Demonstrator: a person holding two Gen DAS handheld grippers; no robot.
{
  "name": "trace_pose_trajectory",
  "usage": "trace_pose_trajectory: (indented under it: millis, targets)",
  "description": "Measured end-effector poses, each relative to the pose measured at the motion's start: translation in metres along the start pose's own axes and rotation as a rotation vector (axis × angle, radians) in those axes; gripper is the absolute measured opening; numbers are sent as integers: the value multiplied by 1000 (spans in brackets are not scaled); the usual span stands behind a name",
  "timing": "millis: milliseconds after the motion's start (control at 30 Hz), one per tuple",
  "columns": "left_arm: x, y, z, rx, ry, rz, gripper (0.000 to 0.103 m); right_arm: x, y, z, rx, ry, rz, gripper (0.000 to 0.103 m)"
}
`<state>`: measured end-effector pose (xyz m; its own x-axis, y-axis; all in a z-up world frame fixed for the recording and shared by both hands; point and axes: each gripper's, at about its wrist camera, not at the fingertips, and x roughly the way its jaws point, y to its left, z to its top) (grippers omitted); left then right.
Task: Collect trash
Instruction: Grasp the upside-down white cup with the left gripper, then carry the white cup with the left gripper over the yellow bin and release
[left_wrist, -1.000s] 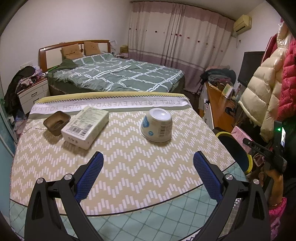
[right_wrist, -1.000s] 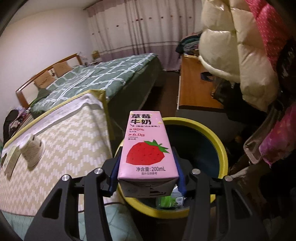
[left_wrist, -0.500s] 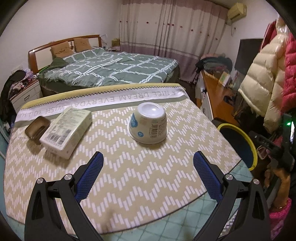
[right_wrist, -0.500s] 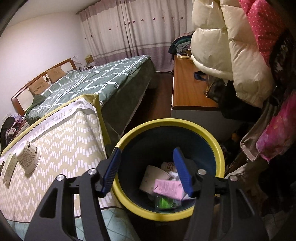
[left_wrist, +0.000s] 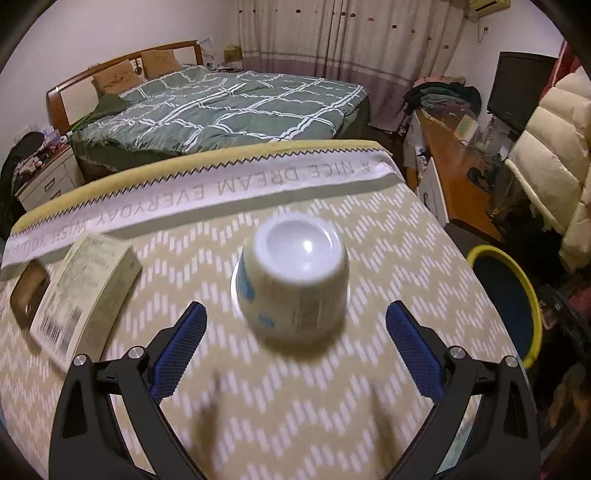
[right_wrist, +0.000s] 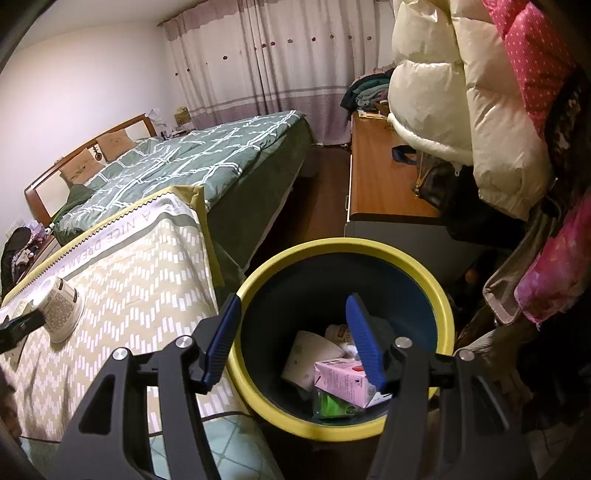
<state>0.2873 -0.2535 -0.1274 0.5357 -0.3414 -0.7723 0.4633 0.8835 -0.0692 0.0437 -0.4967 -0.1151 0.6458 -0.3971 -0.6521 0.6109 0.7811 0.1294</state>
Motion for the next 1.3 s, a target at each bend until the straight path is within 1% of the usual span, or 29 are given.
trace_pose_trajectory:
  millis: [33,133,300,367,400,467,500,600,733,833,1000,1167,1300]
  targets:
    - [6,0,3,1,0,20,96,1,-1,0,4,4,2,56]
    - [22,1,11,-24,24,-4,96,2,-3,0,9,6,6,56]
    - [39,2,19,-34,20,26,96,3,-2,0,4,12,10,56]
    - [45,3,21,-36,27,24,93,5,-3,0,9,16,14,56]
    - [48,3,21,-34,33,27,89,5,-3,0,11,18,15,56]
    - [51,2,19,-30,39,20,86,7,-3,-1,14,23,16,56]
    - [51,1,19,-27,39,16,83,7,-4,-1,14,24,16,56]
    - [52,-5,19,-3,32,20,82,7,-4,-1,14,21,17,56]
    - [43,-14,17,9,32,-10,82,3,-7,0,18,0,27,56]
    - [29,-28,18,44,16,-23,82,-4,-11,-3,-2,-11,23,56]
    - [3,-62,21,108,-18,-80,82,-25,-34,-5,6,-41,7,56]
    - [-14,-112,26,177,-18,-173,82,-50,-57,-8,12,-76,1,56]
    - [-22,-155,27,238,-32,-214,82,-61,-73,-12,14,-87,-13,56]
